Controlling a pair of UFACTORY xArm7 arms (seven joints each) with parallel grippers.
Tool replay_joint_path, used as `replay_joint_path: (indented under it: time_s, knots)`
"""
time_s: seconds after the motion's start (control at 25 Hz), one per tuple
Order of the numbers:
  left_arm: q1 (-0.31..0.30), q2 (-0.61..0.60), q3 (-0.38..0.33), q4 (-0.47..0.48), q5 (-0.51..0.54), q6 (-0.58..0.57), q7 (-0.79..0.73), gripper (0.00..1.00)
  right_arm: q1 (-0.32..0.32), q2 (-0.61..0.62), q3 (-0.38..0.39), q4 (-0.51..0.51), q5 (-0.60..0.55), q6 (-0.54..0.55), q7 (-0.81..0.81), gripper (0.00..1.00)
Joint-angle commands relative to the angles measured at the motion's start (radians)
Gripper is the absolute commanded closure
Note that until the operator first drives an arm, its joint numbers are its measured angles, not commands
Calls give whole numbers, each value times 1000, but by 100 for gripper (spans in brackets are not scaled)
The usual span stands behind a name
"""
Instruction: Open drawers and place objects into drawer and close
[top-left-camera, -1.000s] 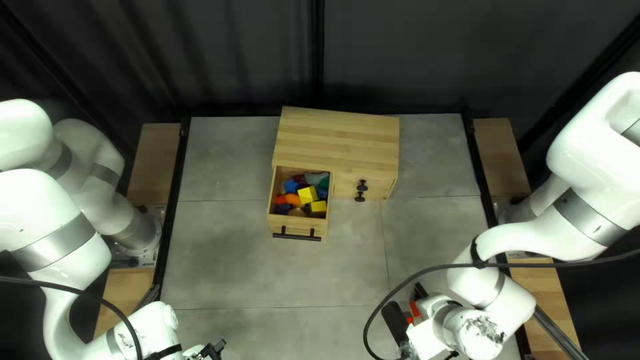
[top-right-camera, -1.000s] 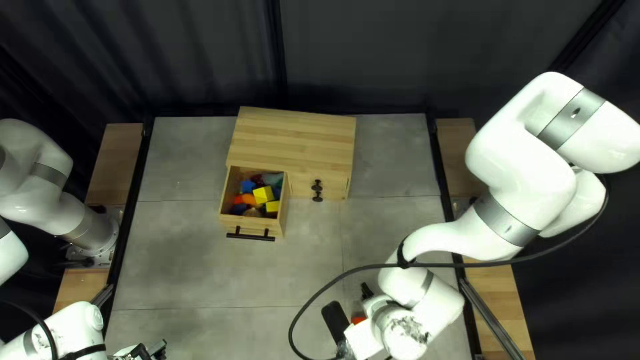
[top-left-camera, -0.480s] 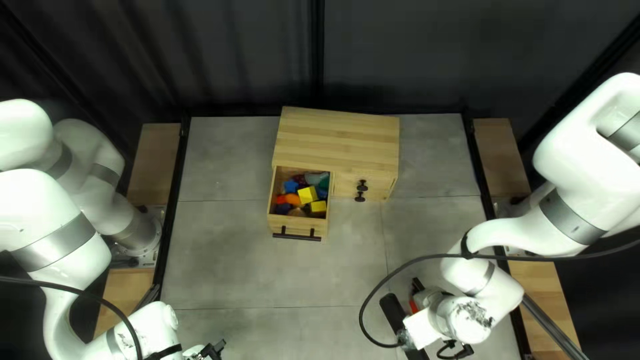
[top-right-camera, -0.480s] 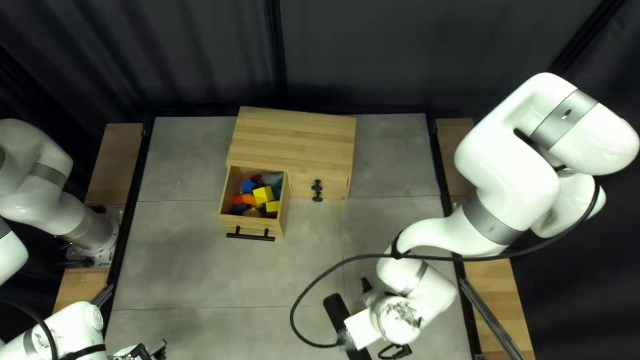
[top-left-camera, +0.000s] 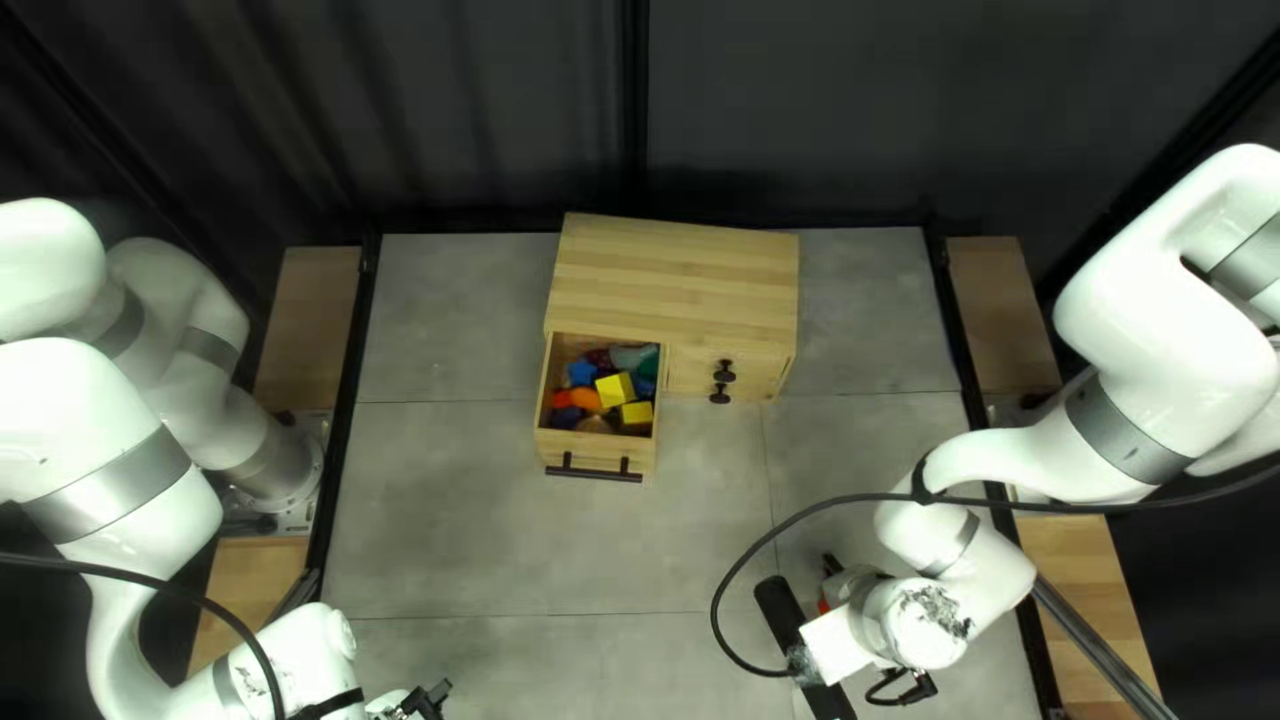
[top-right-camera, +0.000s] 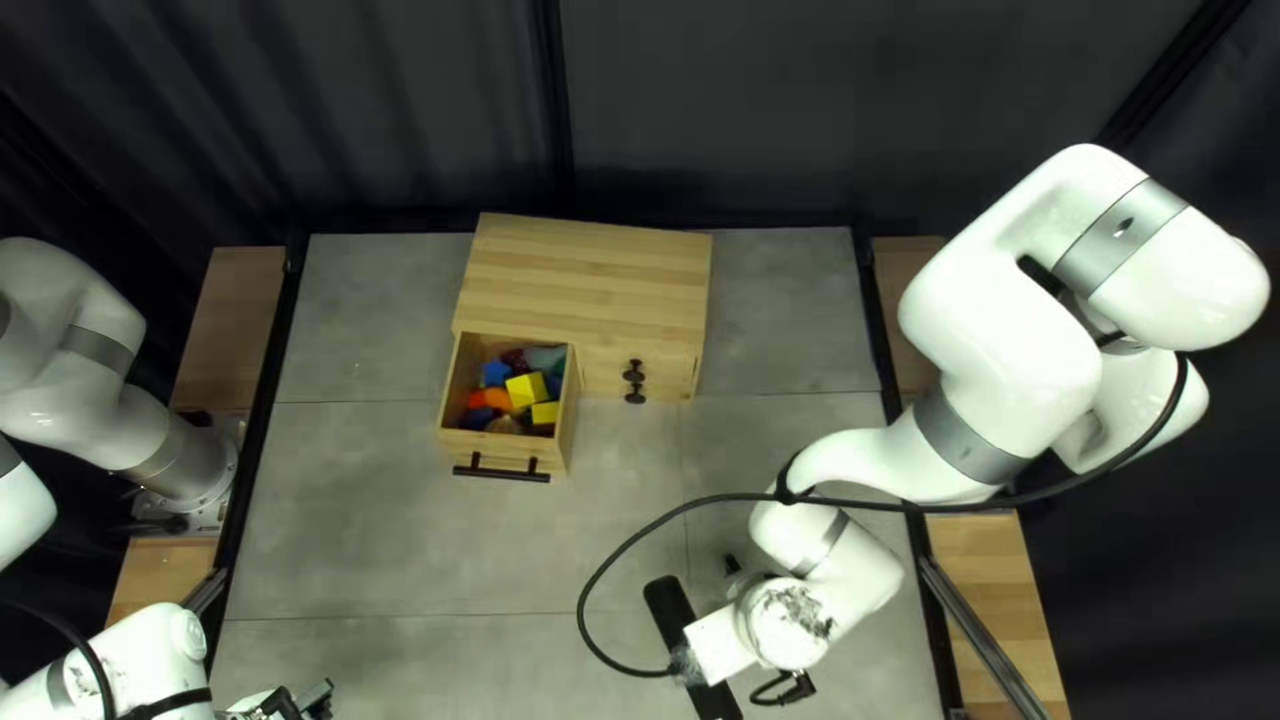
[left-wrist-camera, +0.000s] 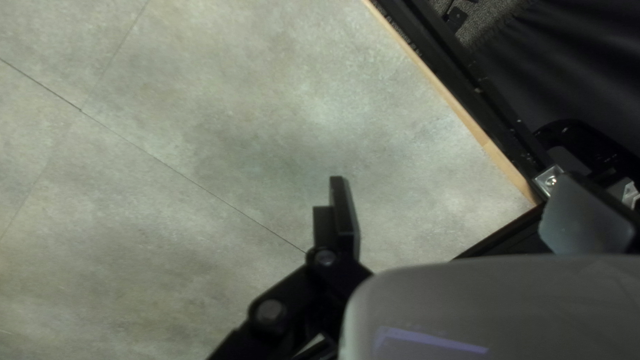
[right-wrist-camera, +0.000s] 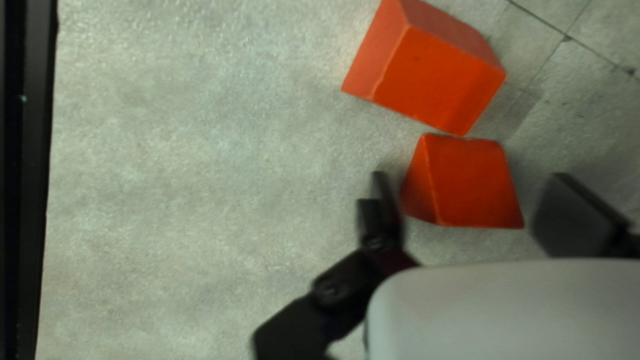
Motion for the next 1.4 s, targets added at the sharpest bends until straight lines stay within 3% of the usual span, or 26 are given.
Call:
replay_joint_path:
  time_s: [0.04, 0.44, 0.64, 0.84, 1.08, 1.2, 1.4]
  knots:
    - [0, 0, 0, 0, 0, 0, 0, 0, 10, -23, 8, 59, 14, 105, 13, 97]
    - [0, 0, 0, 0, 0, 0, 0, 0, -6, -68, -26, 255, -6, 369, 147, 98]
    - [0, 0, 0, 0, 0, 0, 0, 0, -21, -138, -45, 276, -24, 417, 216, 98]
    - [0, 0, 0, 0, 0, 0, 0, 0, -72, -248, -94, 190, -73, 318, 307, 99]
    - [0, 0, 0, 0, 0, 0, 0, 0, -159, -253, -177, 140, -149, 149, 357, 99]
    - [0, 0, 0, 0, 0, 0, 0, 0, -199, -225, -217, 157, -186, 90, 342, 100]
    - [0, 0, 0, 0, 0, 0, 0, 0, -246, -124, -261, 293, -196, 69, 269, 100]
